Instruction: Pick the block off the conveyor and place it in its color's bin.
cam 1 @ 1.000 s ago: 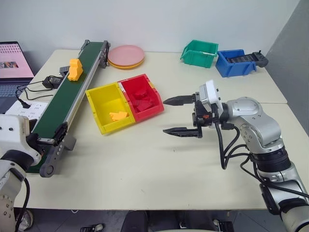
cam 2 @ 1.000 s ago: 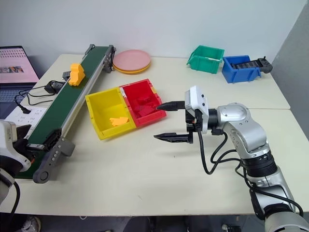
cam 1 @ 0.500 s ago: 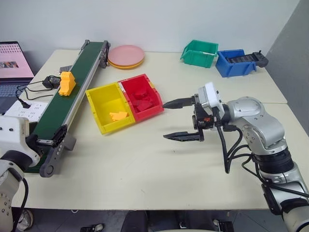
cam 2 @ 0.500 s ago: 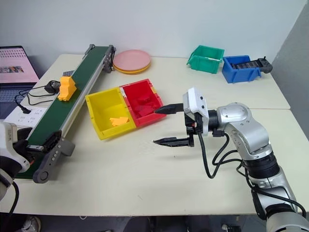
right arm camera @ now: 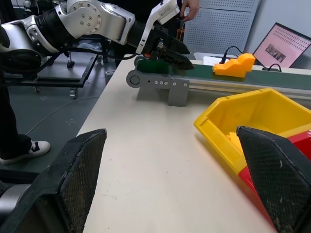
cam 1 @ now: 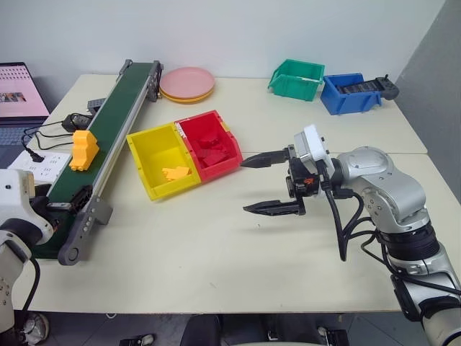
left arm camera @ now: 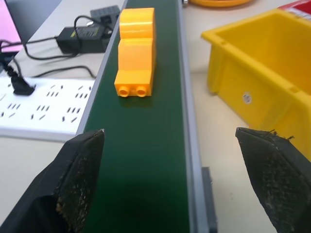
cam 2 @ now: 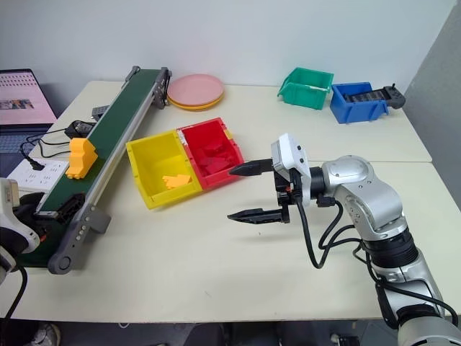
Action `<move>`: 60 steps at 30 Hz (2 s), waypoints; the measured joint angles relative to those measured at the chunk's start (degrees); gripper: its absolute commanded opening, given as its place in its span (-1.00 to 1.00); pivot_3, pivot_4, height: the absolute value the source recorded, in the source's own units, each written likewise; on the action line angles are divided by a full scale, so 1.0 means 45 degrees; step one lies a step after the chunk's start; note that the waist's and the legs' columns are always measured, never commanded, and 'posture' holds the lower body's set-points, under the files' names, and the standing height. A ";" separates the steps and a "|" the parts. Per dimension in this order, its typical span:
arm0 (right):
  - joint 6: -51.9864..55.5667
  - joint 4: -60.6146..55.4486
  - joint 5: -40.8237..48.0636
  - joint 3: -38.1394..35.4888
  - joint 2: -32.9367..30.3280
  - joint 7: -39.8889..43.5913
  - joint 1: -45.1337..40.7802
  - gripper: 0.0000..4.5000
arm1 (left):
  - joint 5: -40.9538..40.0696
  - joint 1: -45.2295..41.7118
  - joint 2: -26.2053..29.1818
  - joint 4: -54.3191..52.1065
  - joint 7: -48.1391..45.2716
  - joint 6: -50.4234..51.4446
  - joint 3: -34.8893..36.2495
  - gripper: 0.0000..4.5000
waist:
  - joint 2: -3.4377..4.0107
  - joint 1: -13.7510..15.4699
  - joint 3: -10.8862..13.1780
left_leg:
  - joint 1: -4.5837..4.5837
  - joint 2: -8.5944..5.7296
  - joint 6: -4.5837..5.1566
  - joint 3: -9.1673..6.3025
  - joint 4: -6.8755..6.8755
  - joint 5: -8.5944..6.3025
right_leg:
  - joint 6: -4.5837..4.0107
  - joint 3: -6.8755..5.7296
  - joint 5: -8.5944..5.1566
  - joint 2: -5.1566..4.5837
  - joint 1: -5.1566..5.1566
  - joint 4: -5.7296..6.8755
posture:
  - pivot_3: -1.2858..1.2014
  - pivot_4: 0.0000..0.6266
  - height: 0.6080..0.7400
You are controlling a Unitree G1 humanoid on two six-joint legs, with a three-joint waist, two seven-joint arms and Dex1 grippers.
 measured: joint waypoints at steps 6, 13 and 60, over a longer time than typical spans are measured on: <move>0.0000 -0.0052 -0.0010 0.0051 -0.0017 -0.0006 0.0003 1.00 | 0.0191 -0.0373 0.0219 0.0503 0.0116 0.0050 -0.0015 1.00 | 0.0001 0.0001 0.0000 | 0.0000 0.0000 0.0000 0.0001 -0.0002 0.0000 | 0.0000 0.0001 0.0000 -0.0001 -0.0001 -0.0002 | 0.03 -0.52 1.00; 0.0000 -0.0285 -0.0015 0.0148 -0.0193 0.0099 0.0029 1.00 | 0.0542 -0.0670 0.0277 0.1161 0.0268 0.0049 -0.0076 0.84 | 0.0001 0.0001 0.0000 | -0.0003 -0.0002 0.0000 0.0001 -0.0002 0.0000 | 0.0000 -0.0001 0.0000 -0.0006 -0.0003 -0.0003 | 0.03 -0.52 1.00; 0.1253 -0.1642 -0.0010 -0.0874 -0.1890 -0.1760 0.0428 1.00 | 0.2032 -0.6794 -0.1691 0.2746 0.1260 -0.0882 -0.6251 0.35 | -0.0008 0.0028 -0.0002 | -0.0047 -0.0017 -0.0002 -0.0003 0.0020 0.0002 | 0.0004 -0.0011 0.0003 -0.0013 -0.0021 0.0000 | 0.03 -0.52 1.00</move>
